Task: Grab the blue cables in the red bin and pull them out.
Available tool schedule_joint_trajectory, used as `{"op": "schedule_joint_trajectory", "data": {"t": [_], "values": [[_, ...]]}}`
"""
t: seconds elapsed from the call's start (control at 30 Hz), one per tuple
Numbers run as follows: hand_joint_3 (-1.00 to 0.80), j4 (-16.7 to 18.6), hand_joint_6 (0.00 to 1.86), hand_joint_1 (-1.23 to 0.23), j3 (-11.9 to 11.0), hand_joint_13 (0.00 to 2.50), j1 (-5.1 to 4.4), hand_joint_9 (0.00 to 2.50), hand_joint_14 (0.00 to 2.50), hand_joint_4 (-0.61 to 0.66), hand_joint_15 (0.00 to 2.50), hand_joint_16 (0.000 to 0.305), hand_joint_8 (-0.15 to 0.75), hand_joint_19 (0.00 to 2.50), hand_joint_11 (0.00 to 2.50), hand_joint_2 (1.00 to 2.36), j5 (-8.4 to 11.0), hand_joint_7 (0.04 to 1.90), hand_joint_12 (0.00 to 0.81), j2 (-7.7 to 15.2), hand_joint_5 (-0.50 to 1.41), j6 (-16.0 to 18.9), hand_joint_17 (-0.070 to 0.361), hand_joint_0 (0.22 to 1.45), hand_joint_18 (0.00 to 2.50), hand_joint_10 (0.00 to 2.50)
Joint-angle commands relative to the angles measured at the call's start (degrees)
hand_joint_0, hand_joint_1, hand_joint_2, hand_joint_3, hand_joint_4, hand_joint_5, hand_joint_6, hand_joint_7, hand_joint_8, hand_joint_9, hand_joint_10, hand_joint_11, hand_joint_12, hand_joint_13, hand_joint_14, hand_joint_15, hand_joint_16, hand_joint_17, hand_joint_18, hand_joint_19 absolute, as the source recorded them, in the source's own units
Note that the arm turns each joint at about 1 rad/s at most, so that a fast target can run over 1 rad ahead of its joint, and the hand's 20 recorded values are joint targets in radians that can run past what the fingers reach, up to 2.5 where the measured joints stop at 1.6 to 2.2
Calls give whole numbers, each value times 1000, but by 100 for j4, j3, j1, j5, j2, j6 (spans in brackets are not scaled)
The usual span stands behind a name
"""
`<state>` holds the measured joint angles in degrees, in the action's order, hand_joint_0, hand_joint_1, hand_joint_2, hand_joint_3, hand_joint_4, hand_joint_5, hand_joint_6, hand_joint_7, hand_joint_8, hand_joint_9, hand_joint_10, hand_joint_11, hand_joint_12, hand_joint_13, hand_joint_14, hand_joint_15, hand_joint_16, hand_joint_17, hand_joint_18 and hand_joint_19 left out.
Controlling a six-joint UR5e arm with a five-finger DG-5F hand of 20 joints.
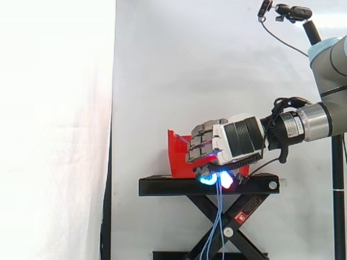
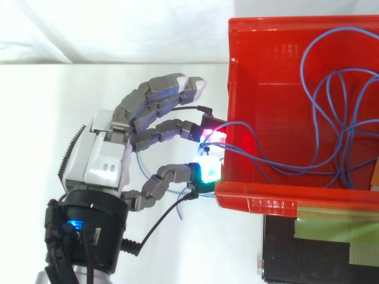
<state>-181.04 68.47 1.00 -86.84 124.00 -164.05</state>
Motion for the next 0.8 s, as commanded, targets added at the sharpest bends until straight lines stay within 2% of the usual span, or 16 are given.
{"op": "schedule_joint_trajectory", "data": {"t": [0.0, 0.47, 0.6, 0.63, 0.77], "values": [[-1000, -1, 0, -968, 0, 730, -3, 713, 20, -6, 471, 43, 183, 573, 446, 1000, 0, 830, 297, -7, 959, 0, 96, 819, 562, 19], [-1000, 16, 1, -967, 9, 731, -12, 714, 20, -6, 471, 43, 181, 581, 445, 1000, 0, 827, 298, 2, 946, 9, 96, 819, 561, 20], [-1000, 113, 1, -967, 211, 732, -29, 715, 21, -5, 467, 43, 181, 573, 443, 1000, 0, 824, 296, 2, 945, 9, 96, 818, 560, 18], [-1000, 227, 0, -968, 255, 732, -38, 714, 20, -4, 471, 43, 181, 573, 446, 1000, 0, 817, 297, 2, 944, 9, 96, 818, 559, 19], [-1000, 394, 1, -968, 272, 733, -38, 713, 20, -9, 467, 43, 184, 581, 448, 1000, 9, 816, 297, 2, 942, 9, 96, 817, 559, 20]]}}
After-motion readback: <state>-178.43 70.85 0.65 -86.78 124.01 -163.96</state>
